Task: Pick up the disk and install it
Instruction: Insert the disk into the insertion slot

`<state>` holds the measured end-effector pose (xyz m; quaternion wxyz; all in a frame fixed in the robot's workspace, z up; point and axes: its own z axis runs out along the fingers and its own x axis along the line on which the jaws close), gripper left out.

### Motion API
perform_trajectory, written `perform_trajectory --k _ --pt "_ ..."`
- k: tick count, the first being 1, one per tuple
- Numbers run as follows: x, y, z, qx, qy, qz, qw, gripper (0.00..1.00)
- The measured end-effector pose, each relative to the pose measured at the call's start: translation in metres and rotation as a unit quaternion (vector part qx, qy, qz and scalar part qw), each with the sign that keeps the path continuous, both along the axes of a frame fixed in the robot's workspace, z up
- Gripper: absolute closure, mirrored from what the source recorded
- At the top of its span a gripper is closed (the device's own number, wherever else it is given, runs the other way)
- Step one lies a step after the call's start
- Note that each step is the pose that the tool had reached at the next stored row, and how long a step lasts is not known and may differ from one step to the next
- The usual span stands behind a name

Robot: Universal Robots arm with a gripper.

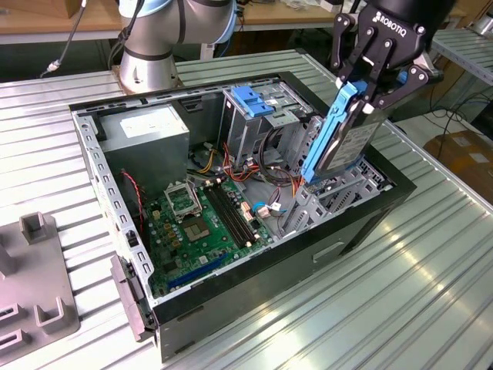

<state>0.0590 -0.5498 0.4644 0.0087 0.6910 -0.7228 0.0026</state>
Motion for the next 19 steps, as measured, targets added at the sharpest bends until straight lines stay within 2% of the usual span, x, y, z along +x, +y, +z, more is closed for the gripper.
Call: perform_trajectory --k 11,14,17,19 --pt "0.0008 0.0000 0.0000 0.0000 0.0000 0.000 1.00000 0.63" --pt "0.0049 -0.0009 -0.0036 0.0021 0.0000 0.000 1.00000 0.63" --pt "0.0084 -0.0061 -0.0055 0.0083 0.0000 0.000 0.99997 0.63" --pt "0.0096 -0.0108 -0.0060 0.0100 0.0000 0.000 0.99995 0.63"
